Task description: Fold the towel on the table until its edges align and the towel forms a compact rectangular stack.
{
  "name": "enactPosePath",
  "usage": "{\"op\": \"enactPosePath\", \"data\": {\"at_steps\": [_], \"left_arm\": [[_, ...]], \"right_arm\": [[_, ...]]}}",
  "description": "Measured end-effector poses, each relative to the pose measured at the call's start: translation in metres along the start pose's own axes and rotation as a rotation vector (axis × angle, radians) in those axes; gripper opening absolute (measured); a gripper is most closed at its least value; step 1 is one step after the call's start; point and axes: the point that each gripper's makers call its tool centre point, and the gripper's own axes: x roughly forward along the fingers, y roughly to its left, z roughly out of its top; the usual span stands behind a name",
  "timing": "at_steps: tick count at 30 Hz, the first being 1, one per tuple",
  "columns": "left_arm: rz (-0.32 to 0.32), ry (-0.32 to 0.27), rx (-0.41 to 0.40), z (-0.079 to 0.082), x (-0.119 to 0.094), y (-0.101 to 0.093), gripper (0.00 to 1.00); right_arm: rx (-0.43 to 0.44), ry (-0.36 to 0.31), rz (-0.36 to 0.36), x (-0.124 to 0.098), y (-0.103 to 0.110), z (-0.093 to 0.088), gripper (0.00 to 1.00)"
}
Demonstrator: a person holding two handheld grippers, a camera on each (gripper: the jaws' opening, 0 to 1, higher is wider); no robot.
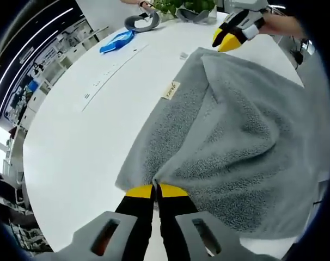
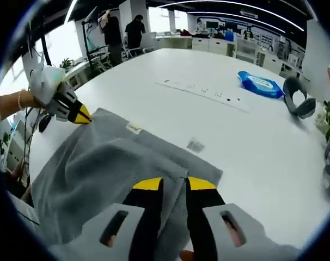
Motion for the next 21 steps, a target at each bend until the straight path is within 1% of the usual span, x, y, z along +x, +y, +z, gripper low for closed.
{"op": "enactPosePath", "data": {"at_steps": [2,4,7,10,12,15,16,17,18,19,21], "left_arm": [[0.006,-0.007,-0.004,0.001,0.001,0.001,0.02],[0.014,-0.010,-0.007,0.001,0.000,0.001,0.02],[0.026,-0.019,-0.010,0.001,0.000,0.001,0.02],[0.032,-0.036,-0.042,0.000,0.000,0.003,0.02],[0.037,-0.043,-0.051,0.001,0.000,0.003,0.02],[0.054,-0.047,-0.043,0.001,0.000,0.002,0.02],[0.064,-0.046,-0.034,0.001,0.000,0.002,0.02],[0.086,-0.037,0.009,0.002,-0.001,0.003,0.02],[0.095,-0.028,0.040,0.003,-0.001,0.002,0.02],[0.103,-0.023,0.050,0.003,-0.001,0.000,0.02],[0.113,-0.016,0.027,0.003,-0.002,-0.002,0.02]], "right_arm": [[0.028,0.001,0.006,0.004,-0.002,-0.002,0.14],[0.032,0.002,0.010,0.008,-0.002,-0.004,0.13],[0.025,0.006,0.007,0.010,0.000,-0.006,0.12],[0.021,-0.006,0.003,0.010,0.004,-0.004,0.08],[-0.002,-0.006,-0.009,0.010,0.005,-0.003,0.06],[-0.011,-0.008,-0.018,0.005,0.005,-0.002,0.00],[-0.009,-0.019,-0.031,0.001,0.003,0.000,0.00],[-0.001,-0.027,-0.033,-0.002,0.003,0.002,0.00],[0.015,-0.036,-0.028,-0.009,0.004,0.004,0.00],[0.029,-0.042,-0.027,-0.013,0.004,0.004,0.00],[0.039,-0.060,-0.027,-0.025,0.006,0.007,0.00]]}}
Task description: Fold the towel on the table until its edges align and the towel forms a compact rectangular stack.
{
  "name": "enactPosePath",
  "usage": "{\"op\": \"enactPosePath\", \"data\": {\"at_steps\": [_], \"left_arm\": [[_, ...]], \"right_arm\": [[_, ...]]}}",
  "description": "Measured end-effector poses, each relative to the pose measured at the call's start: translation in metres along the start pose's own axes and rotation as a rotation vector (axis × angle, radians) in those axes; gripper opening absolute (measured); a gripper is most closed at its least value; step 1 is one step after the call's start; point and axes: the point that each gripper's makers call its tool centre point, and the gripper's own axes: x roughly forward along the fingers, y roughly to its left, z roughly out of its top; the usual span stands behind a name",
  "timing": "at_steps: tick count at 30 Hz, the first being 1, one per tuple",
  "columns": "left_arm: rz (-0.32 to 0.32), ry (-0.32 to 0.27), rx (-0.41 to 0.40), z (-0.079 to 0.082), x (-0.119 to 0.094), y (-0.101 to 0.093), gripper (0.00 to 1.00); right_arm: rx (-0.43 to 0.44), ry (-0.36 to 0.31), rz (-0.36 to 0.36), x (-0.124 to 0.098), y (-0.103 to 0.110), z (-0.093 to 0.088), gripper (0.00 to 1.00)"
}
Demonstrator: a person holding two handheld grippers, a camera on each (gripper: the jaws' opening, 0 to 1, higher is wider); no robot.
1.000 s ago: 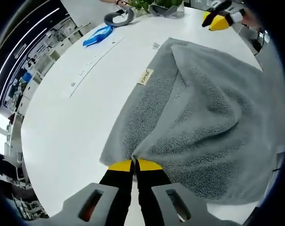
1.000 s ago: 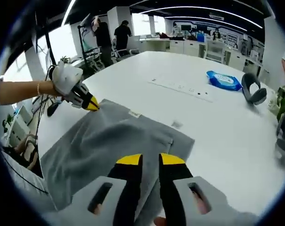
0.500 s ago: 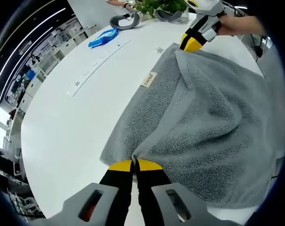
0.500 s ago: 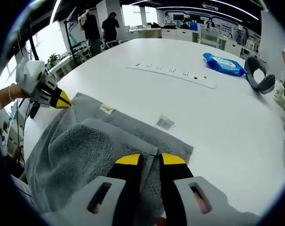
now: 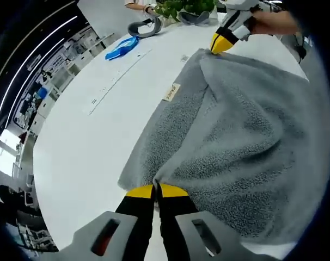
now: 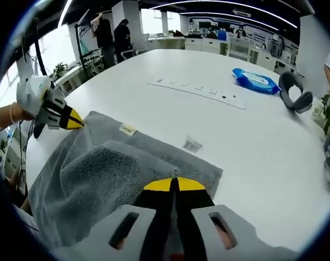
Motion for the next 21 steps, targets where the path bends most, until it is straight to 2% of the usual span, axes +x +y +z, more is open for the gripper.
{"op": "enactPosePath", "data": {"at_steps": [4,7,11,13,14,19,21], "left_arm": [[0.011,0.003,-0.088,-0.002,-0.013,0.000,0.02],[0.040,-0.057,-0.084,0.004,-0.031,0.002,0.02],[0.066,-0.103,-0.107,0.008,-0.052,0.002,0.02],[0.062,-0.122,-0.145,0.010,-0.060,0.001,0.02],[0.075,-0.149,-0.151,0.014,-0.069,0.003,0.02],[0.141,-0.230,-0.159,0.027,-0.105,0.012,0.02],[0.146,-0.252,-0.159,0.032,-0.122,0.012,0.02]], "right_arm": [[-0.017,-0.054,-0.016,-0.028,0.003,0.009,0.00],[-0.019,-0.090,-0.024,-0.048,0.007,0.015,0.00],[-0.050,-0.128,-0.045,-0.070,0.013,0.020,0.00],[-0.101,-0.142,-0.105,-0.083,0.010,0.022,0.00],[-0.113,-0.148,-0.113,-0.088,0.011,0.023,0.00],[-0.118,-0.210,-0.156,-0.119,0.017,0.032,0.00],[-0.112,-0.238,-0.169,-0.129,0.017,0.036,0.00]]}}
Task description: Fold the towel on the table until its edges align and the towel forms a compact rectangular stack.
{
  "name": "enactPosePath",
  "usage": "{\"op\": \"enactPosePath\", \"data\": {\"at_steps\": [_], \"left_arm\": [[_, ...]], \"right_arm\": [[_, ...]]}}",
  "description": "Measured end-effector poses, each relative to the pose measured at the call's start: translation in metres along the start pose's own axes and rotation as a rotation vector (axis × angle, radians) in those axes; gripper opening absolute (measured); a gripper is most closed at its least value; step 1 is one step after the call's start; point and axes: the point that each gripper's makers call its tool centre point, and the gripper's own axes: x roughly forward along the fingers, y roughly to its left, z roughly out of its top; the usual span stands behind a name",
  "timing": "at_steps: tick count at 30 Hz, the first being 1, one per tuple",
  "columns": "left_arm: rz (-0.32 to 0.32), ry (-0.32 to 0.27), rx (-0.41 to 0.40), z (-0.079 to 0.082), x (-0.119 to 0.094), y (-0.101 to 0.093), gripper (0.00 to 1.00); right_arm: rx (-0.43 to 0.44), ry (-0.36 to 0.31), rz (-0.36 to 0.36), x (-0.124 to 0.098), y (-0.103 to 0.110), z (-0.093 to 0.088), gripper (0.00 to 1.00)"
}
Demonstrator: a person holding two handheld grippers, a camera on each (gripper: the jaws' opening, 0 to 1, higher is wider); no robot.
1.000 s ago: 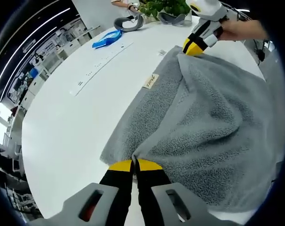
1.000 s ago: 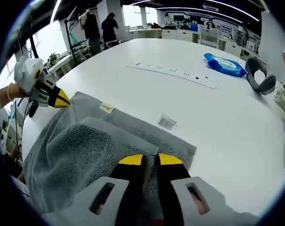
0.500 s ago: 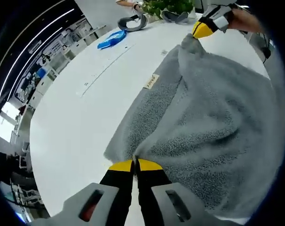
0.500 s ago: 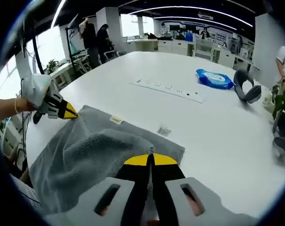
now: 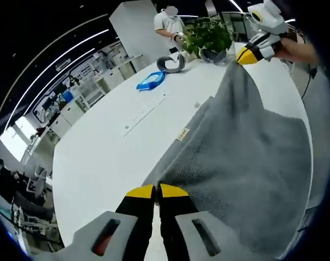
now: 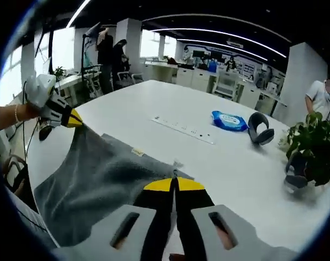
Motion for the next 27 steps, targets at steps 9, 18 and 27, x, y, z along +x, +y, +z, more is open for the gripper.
{"op": "enactPosePath", "data": {"at_steps": [9,18,27], "left_arm": [[0.034,-0.098,0.021,0.044,-0.047,0.009,0.02],[0.034,-0.125,0.017,0.065,-0.065,0.016,0.03],[-0.009,0.012,0.014,0.030,-0.014,0.013,0.03]], "right_arm": [[0.007,-0.120,-0.071,-0.043,-0.012,0.036,0.00],[0.070,-0.185,-0.084,-0.053,-0.031,0.057,0.00],[0.075,-0.040,-0.030,0.003,-0.019,0.019,0.00]]}}
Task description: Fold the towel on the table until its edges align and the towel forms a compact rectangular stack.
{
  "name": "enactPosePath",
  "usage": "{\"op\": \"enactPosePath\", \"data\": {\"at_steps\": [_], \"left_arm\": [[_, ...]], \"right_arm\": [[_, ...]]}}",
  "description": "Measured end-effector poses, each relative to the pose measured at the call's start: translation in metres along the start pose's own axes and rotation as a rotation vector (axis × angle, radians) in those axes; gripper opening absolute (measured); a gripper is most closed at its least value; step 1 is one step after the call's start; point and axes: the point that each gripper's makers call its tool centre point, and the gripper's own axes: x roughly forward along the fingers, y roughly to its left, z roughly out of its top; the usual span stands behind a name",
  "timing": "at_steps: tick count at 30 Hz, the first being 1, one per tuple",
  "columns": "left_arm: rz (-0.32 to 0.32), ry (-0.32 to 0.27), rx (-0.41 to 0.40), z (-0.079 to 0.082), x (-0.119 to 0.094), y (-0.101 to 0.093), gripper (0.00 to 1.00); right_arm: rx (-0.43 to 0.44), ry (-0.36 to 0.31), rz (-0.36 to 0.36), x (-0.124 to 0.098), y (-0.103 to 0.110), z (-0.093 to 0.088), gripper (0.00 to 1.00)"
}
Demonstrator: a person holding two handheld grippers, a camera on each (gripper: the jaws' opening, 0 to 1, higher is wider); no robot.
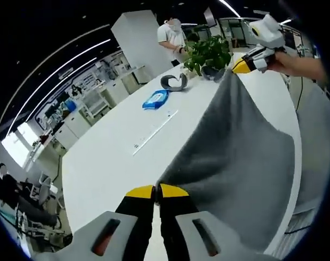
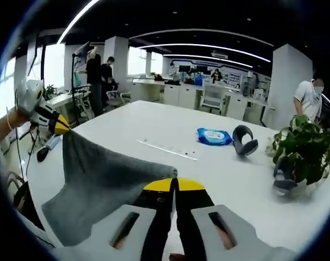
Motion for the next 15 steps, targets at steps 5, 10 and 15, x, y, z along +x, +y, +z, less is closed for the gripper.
{"op": "enactPosePath", "data": {"at_steps": [5,10,15], "left_arm": [[-0.038,0.063,-0.007,-0.017,0.034,-0.008,0.03],[-0.034,0.098,0.029,-0.026,0.062,-0.009,0.03],[-0.050,0.124,-0.030,-0.034,0.085,-0.012,0.03]], "right_arm": [[0.018,0.060,0.015,0.031,0.000,-0.019,0.00],[0.056,0.126,0.010,0.058,-0.006,-0.043,0.00],[0.044,0.173,-0.009,0.076,-0.010,-0.060,0.00]]}}
